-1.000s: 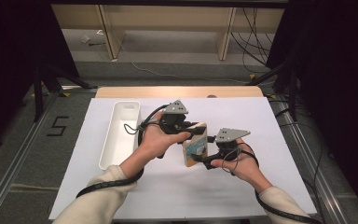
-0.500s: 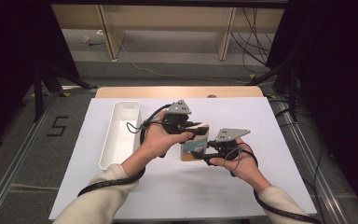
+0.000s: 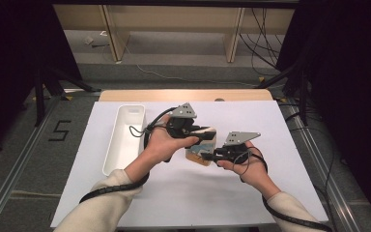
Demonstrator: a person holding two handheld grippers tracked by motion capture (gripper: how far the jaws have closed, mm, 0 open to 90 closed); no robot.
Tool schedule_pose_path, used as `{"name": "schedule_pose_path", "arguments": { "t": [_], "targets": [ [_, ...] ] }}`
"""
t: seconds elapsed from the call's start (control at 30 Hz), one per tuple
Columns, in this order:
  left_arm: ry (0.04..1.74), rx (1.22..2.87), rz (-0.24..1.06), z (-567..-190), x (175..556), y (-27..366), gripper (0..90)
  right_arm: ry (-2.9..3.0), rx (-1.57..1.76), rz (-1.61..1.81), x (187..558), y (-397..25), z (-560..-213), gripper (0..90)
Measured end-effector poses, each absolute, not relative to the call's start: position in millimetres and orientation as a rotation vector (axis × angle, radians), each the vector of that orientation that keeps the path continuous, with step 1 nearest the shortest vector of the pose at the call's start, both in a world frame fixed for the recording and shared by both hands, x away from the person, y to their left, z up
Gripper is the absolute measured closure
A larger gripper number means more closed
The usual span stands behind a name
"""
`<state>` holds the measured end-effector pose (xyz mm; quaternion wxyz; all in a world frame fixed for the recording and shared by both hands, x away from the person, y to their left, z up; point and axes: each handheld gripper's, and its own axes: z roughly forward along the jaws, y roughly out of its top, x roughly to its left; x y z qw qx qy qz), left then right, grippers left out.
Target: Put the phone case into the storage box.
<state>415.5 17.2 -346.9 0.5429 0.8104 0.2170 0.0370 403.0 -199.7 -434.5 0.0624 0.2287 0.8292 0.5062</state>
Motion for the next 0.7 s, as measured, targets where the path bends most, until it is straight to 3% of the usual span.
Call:
{"name": "schedule_pose_path", "arguments": {
  "t": [0.2, 0.27, 0.33, 0.43, 0.63, 0.7],
  "targets": [
    [0.508, 1.911, 0.085, -349.3, 416.4, 16.7, 77.0, 2.516, 0.707, 1.519, 404.0, -201.7, -433.7, 80.7],
    [0.486, 1.91, 0.104, -350.5, 417.2, 16.9, 72.1, 2.521, 0.715, 1.509, 404.1, -203.1, -433.4, 80.8],
    [0.492, 1.891, 0.136, -351.4, 417.6, 17.3, 63.2, 2.521, 0.716, 1.5, 404.0, -203.7, -432.8, 80.8],
    [0.518, 1.863, 0.248, -350.3, 418.1, 19.0, 40.5, 2.51, 0.739, 1.483, 403.3, -204.3, -432.0, 80.8],
    [0.53, 1.817, 0.29, -352.0, 414.9, 21.1, 26.7, 2.468, 0.776, 1.451, 401.9, -201.7, -429.6, 80.7],
    [0.545, 1.805, 0.322, -352.1, 411.8, 21.1, 15.1, 2.452, 0.805, 1.421, 400.0, -198.0, -428.9, 80.6]
  ]
}}
